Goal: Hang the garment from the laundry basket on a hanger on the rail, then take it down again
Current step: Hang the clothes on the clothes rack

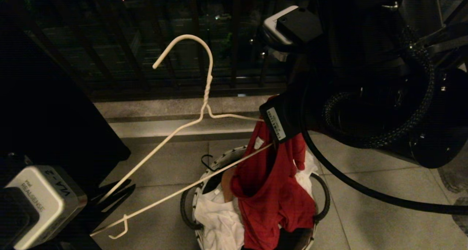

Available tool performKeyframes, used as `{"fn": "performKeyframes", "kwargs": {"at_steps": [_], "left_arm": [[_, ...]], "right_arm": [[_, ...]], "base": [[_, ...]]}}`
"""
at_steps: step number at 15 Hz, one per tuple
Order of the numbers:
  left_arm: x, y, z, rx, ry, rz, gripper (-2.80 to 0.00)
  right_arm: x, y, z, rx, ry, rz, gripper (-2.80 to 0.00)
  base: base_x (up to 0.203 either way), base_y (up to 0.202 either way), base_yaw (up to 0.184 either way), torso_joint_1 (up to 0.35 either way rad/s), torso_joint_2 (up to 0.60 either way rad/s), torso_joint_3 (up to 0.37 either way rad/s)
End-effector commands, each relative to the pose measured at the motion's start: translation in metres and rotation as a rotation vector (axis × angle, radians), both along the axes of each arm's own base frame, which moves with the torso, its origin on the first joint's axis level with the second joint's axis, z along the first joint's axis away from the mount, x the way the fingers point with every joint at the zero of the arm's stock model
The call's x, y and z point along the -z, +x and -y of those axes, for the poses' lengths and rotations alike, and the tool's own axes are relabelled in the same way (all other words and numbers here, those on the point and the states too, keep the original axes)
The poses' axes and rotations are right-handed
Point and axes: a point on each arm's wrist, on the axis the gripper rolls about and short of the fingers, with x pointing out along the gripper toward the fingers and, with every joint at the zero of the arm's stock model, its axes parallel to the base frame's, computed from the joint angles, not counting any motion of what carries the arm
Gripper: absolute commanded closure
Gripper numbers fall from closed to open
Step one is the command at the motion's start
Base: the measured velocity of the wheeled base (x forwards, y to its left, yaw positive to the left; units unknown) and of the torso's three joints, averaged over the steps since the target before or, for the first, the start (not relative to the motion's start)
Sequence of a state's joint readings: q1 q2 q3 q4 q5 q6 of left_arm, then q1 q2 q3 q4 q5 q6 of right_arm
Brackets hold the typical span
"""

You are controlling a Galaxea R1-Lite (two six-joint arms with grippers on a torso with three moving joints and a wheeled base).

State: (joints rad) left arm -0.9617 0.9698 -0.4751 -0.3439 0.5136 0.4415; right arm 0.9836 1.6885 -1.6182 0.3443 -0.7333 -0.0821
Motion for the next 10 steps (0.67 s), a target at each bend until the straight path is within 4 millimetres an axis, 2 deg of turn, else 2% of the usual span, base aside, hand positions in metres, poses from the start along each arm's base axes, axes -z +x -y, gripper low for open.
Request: {"fn": "performKeyframes", "kwargs": {"at_steps": [1, 7, 10], "left_arm": [[0.005, 0.0, 0.0, -0.003, 0.014, -0.008, 0.0], [0.02, 0.003, 0.004, -0.005, -0.03, 0.006, 0.0], [0.026, 0.009, 0.012, -0.008, -0.076, 0.027, 0.0]], "right_arm": [[-0.003, 0.0, -0.001, 0.001, 0.006, 0.007, 0.0], [-0.009, -0.006, -0.008, -0.03, 0.048, 0.035, 0.0], [-0.011, -0.006, -0.008, -0.031, 0.054, 0.042, 0.0]], "base": [[0.0, 0.0, 0.0, 0.0, 0.0, 0.0], [0.0, 0.0, 0.0, 0.0, 0.0, 0.0], [0.0, 0.0, 0.0, 0.0, 0.0, 0.0]]}}
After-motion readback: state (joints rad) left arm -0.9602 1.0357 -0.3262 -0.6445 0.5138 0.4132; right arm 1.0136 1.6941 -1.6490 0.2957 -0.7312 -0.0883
